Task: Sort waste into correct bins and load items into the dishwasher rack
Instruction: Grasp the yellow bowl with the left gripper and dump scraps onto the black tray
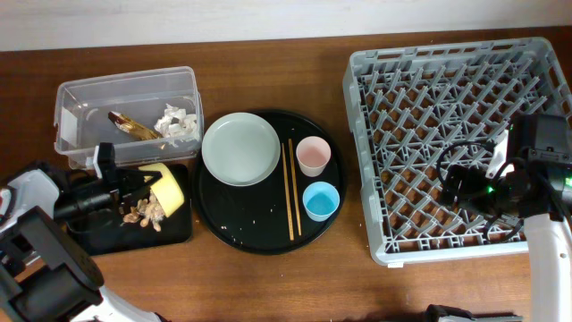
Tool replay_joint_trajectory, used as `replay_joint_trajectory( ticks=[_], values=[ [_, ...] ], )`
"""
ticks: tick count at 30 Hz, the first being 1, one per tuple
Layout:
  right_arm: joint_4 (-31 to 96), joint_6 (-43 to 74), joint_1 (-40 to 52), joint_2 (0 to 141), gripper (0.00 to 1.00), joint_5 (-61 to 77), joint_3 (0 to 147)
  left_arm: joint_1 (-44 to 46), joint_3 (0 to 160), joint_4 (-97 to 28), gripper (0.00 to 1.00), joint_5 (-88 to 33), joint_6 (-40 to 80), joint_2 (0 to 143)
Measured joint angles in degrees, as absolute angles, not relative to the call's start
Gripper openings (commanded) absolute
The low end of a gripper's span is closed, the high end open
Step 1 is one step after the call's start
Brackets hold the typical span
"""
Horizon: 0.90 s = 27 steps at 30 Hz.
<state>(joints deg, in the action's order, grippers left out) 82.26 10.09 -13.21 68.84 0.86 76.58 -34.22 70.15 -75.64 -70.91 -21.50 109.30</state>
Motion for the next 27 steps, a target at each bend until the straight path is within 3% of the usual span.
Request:
replay_joint_trajectory(
  ticks=[9,19,27],
  values=[
    [82.3,10.1,-13.2,68.8,0.99,0.9,76.6,-42.5,70.1,-77.8,0.00,-75.6,-21.5,109.3],
    [82.3,10.1,-13.2,68.8,0.99,0.9,76.6,-42.6,70.0,-70.6,0.00,-80.4,-22.9,109.3],
    [82.3,10.1,-13.2,68.8,0.99,0.9,76.6,-42.6,70.0,-72.5,0.00,-84.2,-25.3,109.3]
  ],
)
